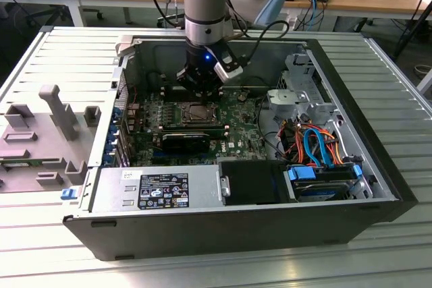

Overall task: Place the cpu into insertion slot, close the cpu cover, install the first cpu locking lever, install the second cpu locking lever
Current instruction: 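Install the first cpu locking lever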

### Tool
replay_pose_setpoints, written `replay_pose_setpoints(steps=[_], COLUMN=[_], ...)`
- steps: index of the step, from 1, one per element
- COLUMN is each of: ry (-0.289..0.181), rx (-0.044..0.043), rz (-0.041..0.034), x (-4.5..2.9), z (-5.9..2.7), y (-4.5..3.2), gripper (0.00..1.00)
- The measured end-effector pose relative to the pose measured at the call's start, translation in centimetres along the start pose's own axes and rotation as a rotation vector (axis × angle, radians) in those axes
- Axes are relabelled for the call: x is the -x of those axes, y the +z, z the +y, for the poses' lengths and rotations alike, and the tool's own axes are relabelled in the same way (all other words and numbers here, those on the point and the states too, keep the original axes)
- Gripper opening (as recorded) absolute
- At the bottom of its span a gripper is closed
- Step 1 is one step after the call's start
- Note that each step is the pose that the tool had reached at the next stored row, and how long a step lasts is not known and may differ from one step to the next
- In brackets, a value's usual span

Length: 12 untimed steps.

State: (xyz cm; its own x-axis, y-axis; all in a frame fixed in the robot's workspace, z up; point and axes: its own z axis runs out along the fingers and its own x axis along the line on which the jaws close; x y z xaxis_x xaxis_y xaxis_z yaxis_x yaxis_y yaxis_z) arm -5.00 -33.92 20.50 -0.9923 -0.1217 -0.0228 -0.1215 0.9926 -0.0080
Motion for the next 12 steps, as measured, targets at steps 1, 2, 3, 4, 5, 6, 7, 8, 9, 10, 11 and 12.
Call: replay_pose_setpoints(steps=[1,2,3,4,5,6,7,8,9,10,11,12], ry=[0.0,0.0,0.0,0.0,0.0,0.0,0.0,0.0,0.0,0.0,0.0,0.0], rx=[0.0001,-0.0001,-0.0002,-0.0005,-0.0004,-0.0002,-0.0001,0.0,-0.0001,-0.0001,-0.0001,0.0001], rz=[-0.0001,0.0001,0.0004,0.0007,0.0007,0.0007,0.0007,0.0006,0.0011,0.0017,0.002,0.0025], x=[0.0,0.01,0.03,0.09,0.19,0.32,0.45,0.57,0.8,1.02,1.13,1.2], z=[-0.01,-0.03,-0.04,-0.05,-0.06,-0.08,-0.09,-0.1,-0.14,-0.16,-0.18,-0.18], y=[0.02,0.05,0.07,0.08,0.1,0.13,0.15,0.17,0.21,0.27,0.34,0.41], gripper=[0.11,0.11,0.11,0.11,0.11,0.11,0.11,0.11,0.11,0.11,0.11,0.11])
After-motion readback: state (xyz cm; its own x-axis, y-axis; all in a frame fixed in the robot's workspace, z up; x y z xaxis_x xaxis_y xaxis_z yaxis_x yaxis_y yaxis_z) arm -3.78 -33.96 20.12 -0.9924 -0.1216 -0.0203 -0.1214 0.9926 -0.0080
